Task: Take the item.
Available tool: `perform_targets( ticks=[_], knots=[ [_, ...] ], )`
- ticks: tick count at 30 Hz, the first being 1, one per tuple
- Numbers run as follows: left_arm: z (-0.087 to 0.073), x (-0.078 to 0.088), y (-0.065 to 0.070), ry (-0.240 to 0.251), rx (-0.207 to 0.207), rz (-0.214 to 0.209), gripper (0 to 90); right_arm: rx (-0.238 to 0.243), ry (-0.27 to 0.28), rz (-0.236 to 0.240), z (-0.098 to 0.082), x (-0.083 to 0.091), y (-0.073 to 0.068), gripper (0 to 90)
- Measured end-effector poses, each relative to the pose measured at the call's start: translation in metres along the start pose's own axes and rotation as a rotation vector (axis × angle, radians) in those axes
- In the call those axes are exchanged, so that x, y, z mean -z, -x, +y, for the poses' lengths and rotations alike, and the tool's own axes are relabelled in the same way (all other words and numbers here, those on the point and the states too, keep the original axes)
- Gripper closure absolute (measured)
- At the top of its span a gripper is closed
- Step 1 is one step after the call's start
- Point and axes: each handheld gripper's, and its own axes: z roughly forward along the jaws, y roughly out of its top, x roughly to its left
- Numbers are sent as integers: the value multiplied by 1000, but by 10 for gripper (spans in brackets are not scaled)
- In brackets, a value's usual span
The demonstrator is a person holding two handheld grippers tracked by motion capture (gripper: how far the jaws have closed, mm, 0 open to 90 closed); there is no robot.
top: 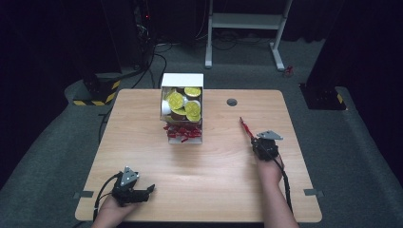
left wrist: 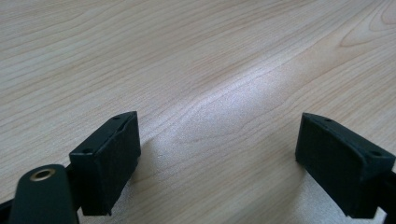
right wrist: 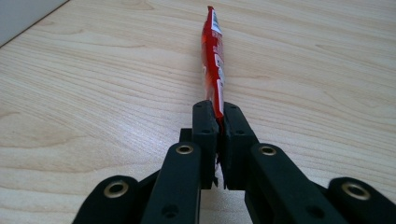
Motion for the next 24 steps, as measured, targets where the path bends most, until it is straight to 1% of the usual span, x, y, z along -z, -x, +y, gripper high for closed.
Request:
perform_targets(
  ticks=[3,4,6,9,11,16,20,22,24],
  knots=[
    [0,0,0,0,0,-1,142,-6,-16,4,-1,-4,-1,860],
    [0,0,0,0,0,-1,143,1,-21,8,-2,-5,-1,858],
    [0,0,0,0,0,-1,143,-13,-33,10,-2,-7,-1,856],
    [0,0,0,0,-3,-2,142,-9,-29,13,-3,-8,0,856],
    [0,0,0,0,-2,-4,142,-25,-37,14,-3,-8,0,856],
    [0,0,0,0,-1,-4,142,-21,-44,17,-4,-10,0,849],
    [0,0,0,0,0,-4,142,-23,-43,22,-4,-11,0,825],
    [0,0,0,0,-2,-4,142,-36,-48,30,-4,-10,0,808],
    [0,0,0,-1,1,-4,142,-28,-48,34,-4,-10,0,791]
  ],
)
